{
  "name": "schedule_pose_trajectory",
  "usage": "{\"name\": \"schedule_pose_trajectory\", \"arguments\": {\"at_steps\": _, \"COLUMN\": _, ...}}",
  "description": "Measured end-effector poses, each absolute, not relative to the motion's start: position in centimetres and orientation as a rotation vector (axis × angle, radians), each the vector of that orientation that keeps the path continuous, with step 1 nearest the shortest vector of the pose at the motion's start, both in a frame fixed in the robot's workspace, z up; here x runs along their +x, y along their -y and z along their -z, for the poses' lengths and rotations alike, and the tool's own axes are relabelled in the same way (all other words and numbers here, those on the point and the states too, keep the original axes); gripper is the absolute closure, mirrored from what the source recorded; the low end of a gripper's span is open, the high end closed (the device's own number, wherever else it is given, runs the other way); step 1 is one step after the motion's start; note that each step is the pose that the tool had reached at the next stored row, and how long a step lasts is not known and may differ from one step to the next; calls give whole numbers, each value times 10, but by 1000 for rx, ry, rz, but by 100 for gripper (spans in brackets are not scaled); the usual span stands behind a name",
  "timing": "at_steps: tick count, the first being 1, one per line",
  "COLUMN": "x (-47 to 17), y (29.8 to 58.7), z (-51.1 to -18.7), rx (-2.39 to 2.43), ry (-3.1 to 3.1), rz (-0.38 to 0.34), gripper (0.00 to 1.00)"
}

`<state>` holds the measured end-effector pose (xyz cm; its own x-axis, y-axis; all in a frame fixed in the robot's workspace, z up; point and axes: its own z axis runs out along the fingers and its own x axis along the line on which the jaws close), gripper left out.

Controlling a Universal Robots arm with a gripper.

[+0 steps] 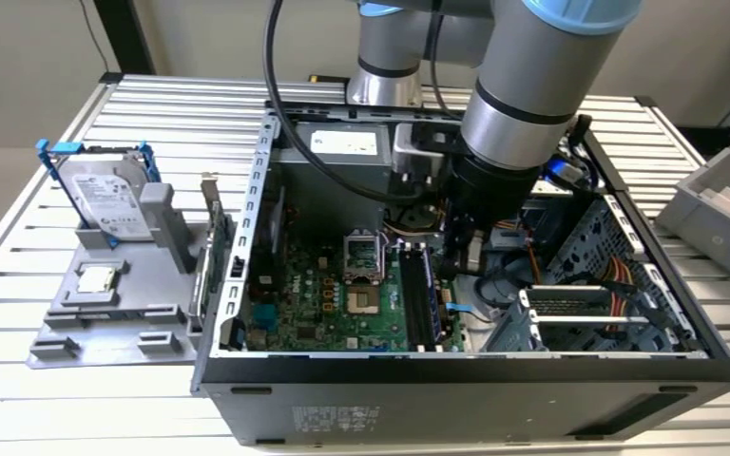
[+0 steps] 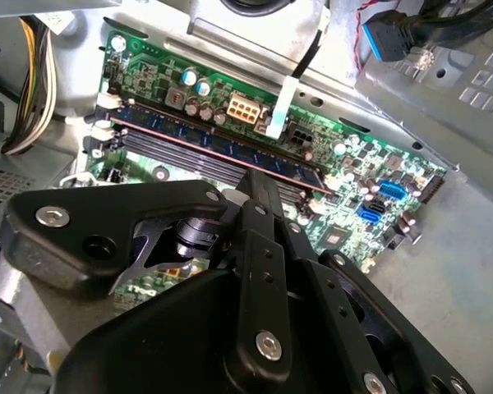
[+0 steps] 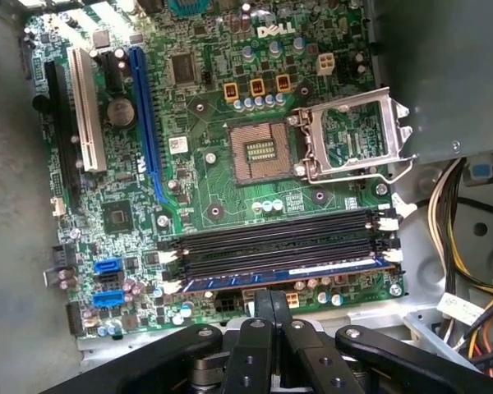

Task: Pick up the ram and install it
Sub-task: 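Press down the ram until it locks into place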

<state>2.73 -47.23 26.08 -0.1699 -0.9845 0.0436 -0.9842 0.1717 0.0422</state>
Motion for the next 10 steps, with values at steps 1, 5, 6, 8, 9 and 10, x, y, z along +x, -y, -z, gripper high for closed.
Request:
{"name": "schedule_pose_trajectory", "arguments": {"at_steps": 1, "x": 27, "y": 472, "z": -261, "rx": 1989, "ry": 2353, "rz": 6, "gripper": 100}}
{"name": "schedule_pose_trajectory", "arguments": {"at_steps": 5, "x": 27, "y": 472, "z": -261, "rx": 2014, "ry": 2332, "rz": 5, "gripper": 100}}
{"name": "schedule_pose_trajectory", "arguments": {"at_steps": 6, "x": 27, "y": 472, "z": -261, "rx": 2022, "ry": 2325, "rz": 5, "gripper": 100}}
{"name": "schedule_pose_trajectory", "arguments": {"at_steps": 8, "x": 27, "y": 472, "z": -261, "rx": 2038, "ry": 2310, "rz": 4, "gripper": 100}}
{"name": "schedule_pose_trajectory", "arguments": {"at_steps": 9, "x": 27, "y": 472, "z": -261, "rx": 2045, "ry": 2305, "rz": 4, "gripper": 100}}
{"name": "schedule_pose_trajectory", "arguments": {"at_steps": 10, "x": 27, "y": 472, "z": -261, "rx": 2051, "ry": 2299, "rz": 4, "gripper": 100}}
